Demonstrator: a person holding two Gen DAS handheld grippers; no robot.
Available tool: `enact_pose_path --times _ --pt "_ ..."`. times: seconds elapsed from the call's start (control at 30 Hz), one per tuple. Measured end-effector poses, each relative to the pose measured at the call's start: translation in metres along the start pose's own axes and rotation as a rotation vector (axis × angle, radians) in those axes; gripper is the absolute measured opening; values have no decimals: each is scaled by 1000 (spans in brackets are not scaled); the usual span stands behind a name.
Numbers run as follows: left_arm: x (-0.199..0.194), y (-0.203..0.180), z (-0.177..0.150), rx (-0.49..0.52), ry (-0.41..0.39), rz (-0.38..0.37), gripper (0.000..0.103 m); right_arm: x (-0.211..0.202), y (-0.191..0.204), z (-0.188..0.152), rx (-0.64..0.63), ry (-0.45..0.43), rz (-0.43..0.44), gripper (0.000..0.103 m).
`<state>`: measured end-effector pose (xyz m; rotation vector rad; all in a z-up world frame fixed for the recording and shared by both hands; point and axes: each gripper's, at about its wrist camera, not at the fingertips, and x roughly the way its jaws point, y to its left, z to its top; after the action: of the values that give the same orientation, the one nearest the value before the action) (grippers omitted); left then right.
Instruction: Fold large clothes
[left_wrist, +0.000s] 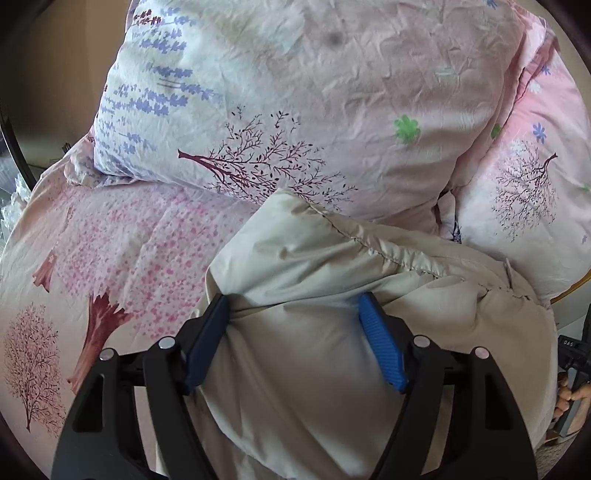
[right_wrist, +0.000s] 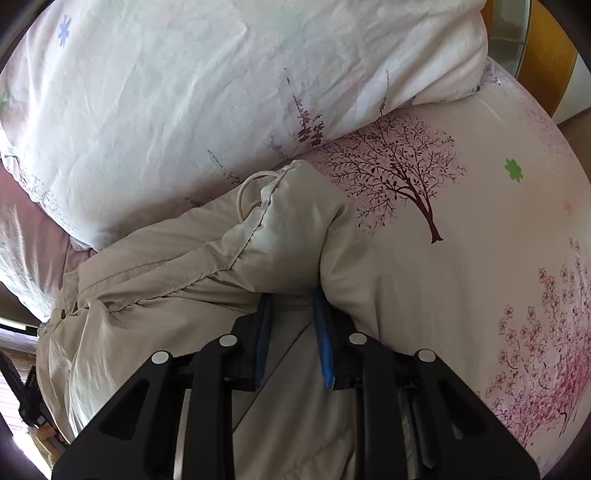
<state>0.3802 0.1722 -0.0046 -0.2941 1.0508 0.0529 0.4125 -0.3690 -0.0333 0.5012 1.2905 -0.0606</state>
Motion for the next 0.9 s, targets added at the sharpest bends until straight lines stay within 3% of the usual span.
enact_pose_path --times 0.47,0.67,0.9 --pt "18 -7 -1 46 -10 45 82 8 -2 4 -4 2 37 22" --pt "-8 -5 -14 58 -66 28 80 -22 -8 -14 -40 -122 104 25" --pt "-60 -9 -54 142 -168 27 80 -76 -34 -71 -64 -259 245 27"
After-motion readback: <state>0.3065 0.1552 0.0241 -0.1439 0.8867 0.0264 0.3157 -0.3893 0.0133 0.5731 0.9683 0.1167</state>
